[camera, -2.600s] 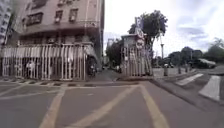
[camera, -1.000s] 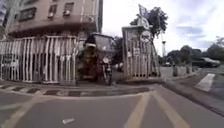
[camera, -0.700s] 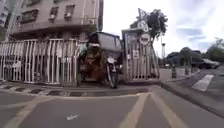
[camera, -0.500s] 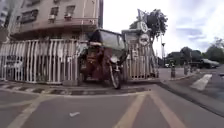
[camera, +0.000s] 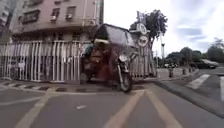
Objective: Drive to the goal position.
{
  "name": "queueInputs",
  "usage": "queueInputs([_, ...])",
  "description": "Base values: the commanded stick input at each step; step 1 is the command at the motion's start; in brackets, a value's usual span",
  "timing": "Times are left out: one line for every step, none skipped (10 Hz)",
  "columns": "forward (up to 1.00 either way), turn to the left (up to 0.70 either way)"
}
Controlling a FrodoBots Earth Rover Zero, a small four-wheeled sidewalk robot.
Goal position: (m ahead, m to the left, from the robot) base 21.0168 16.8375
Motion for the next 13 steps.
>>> queueInputs([-0.45, 0.00])
queueInputs([-0.45, 0.00])
queueInputs([-0.45, 0.00])
queueInputs([-0.45, 0.00])
queueInputs([-0.45, 0.00])
queueInputs([-0.45, 0.00])
queueInputs([-0.45, 0.00])
queueInputs([-0.45, 0.00])
queueInputs([-0.21, 0.00])
queueInputs([0.00, 0.00])
queueInputs([0.00, 0.00])
queueInputs([0.00, 0.00])
queueInputs([0.00, 0.00])
